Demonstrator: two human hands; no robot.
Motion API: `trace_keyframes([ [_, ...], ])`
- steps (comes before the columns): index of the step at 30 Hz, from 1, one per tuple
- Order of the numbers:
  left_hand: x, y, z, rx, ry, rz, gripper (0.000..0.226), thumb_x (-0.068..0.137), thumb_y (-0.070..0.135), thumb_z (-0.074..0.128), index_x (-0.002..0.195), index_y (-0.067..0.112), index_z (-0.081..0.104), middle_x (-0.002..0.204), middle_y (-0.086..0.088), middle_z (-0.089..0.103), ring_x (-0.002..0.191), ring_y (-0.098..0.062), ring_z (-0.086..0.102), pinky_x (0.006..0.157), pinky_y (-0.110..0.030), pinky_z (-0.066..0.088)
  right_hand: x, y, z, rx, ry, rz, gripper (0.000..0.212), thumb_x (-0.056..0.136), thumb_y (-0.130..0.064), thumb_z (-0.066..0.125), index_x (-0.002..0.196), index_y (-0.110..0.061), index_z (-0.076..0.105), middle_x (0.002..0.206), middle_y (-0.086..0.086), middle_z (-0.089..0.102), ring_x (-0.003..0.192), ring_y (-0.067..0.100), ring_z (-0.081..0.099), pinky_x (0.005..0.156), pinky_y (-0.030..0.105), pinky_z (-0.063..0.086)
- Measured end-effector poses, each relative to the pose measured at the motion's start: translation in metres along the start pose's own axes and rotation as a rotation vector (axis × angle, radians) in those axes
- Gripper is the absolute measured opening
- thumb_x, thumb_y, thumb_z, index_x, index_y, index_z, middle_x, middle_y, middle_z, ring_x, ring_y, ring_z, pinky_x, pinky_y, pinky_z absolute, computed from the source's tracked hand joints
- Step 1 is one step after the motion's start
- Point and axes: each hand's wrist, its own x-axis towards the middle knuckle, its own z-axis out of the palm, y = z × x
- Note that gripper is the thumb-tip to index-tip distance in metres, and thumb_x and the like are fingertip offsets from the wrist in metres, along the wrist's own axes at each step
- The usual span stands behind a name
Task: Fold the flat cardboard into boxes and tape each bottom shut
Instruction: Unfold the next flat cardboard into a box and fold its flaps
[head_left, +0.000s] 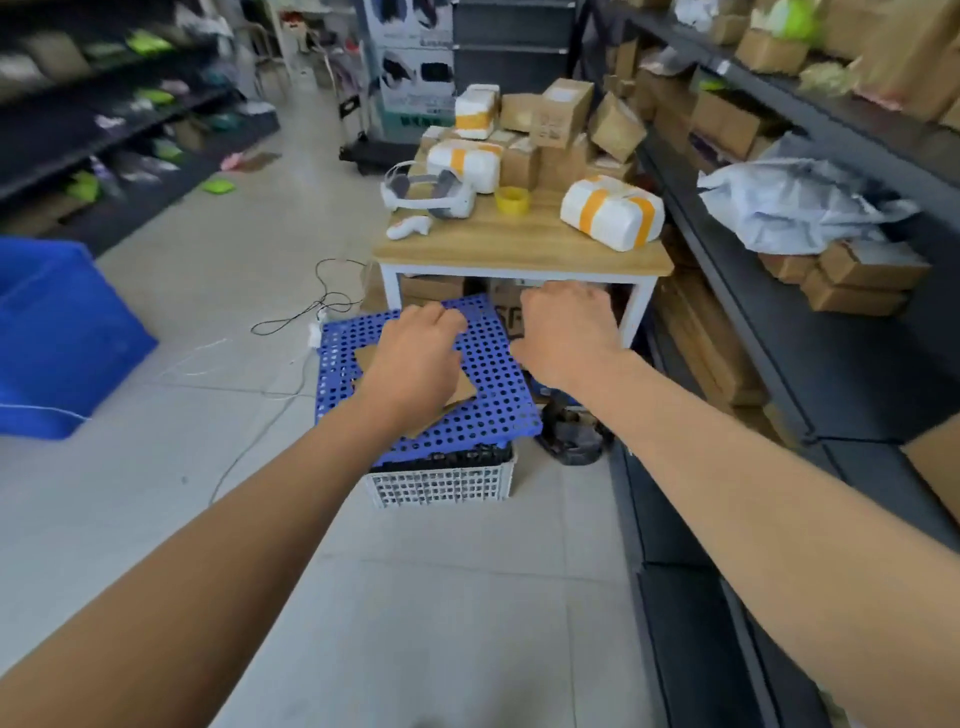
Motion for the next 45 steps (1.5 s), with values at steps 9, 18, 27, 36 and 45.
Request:
trace_keyframes([
  [9,0.030,-0.146,0.044,-0.053,-0.135,-0.224,0.036,0.095,0.013,0.048,0.131,0.011,0.051,0.132,-0.010,0.050,0.120,-0.030,0.045,0.101,-0.042,0.037,0.109,-0.075,0.084,0.107,-0.224,-0.019,0.036,0.096,-0.029,0.050,0.066,-0.016,0.033,0.069,0.000,0.039,0.085,0.028,0.048,0.086,0.042,0.043],
  [18,0.105,-0.195,0.136,-0.237,-0.258,-0.398,0.033,0.095,0.010,0.047,0.127,0.008,0.053,0.131,-0.011,0.052,0.116,-0.027,0.050,0.099,-0.041,0.042,0.208,-0.061,0.181,0.223,-0.375,0.032,0.043,0.093,-0.041,0.055,0.066,-0.016,0.034,0.065,0.002,0.041,0.056,0.017,0.039,0.047,0.030,0.030],
  [27,0.144,-0.244,0.239,-0.469,-0.365,-0.649,0.029,0.094,0.009,0.050,0.123,0.006,0.054,0.127,-0.011,0.052,0.102,-0.024,0.057,0.080,-0.033,0.048,0.278,-0.046,0.313,0.398,-0.570,0.137,0.044,0.092,-0.033,0.056,0.061,-0.016,0.030,0.057,0.001,0.031,0.048,0.016,0.029,0.046,0.027,0.025],
  [36,0.156,-0.285,0.325,-0.821,-0.332,-1.077,0.026,0.091,0.007,0.057,0.117,0.004,0.052,0.085,-0.003,0.051,0.063,-0.012,0.046,0.056,-0.022,0.040,0.301,-0.035,0.409,0.564,-0.685,0.461,0.034,0.092,-0.040,0.058,0.083,-0.012,0.041,0.071,0.003,0.040,0.059,0.015,0.041,0.055,0.028,0.035],
  [45,0.163,-0.292,0.343,-0.965,-0.272,-1.168,0.014,0.089,0.003,0.055,0.101,0.009,0.050,0.086,-0.010,0.050,0.065,-0.020,0.045,0.067,-0.036,0.044,0.308,-0.037,0.424,0.848,-0.554,0.757,0.066,0.086,-0.038,0.067,0.134,-0.003,0.038,0.133,0.014,0.046,0.109,0.028,0.053,0.079,0.034,0.042],
])
